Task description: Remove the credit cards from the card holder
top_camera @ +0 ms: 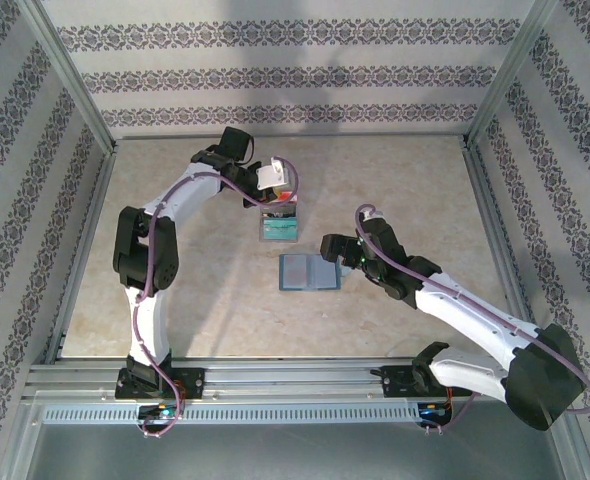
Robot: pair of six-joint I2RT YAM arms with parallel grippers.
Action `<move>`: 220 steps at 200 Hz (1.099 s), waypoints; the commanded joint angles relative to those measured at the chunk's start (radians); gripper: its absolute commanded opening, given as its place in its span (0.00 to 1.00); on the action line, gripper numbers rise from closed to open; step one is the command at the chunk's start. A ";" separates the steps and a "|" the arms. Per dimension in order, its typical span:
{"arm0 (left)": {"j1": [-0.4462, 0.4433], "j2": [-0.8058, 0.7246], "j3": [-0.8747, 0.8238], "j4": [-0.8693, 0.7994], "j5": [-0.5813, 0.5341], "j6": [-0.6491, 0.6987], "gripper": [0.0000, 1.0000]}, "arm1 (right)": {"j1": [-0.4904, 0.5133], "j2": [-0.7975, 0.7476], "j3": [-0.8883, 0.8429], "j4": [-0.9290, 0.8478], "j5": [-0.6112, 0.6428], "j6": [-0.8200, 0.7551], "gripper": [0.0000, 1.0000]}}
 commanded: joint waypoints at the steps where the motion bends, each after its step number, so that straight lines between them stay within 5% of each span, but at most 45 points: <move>1: 0.020 0.025 0.040 -0.039 0.034 0.037 0.00 | -0.010 0.001 0.031 -0.017 0.029 0.008 0.98; 176: 0.031 0.167 0.161 -0.080 0.044 0.042 0.01 | -0.018 -0.054 0.026 -0.057 0.047 0.010 0.98; 220: 0.032 0.167 0.163 -0.061 0.052 0.019 0.18 | -0.004 -0.045 0.037 -0.063 0.055 0.004 0.98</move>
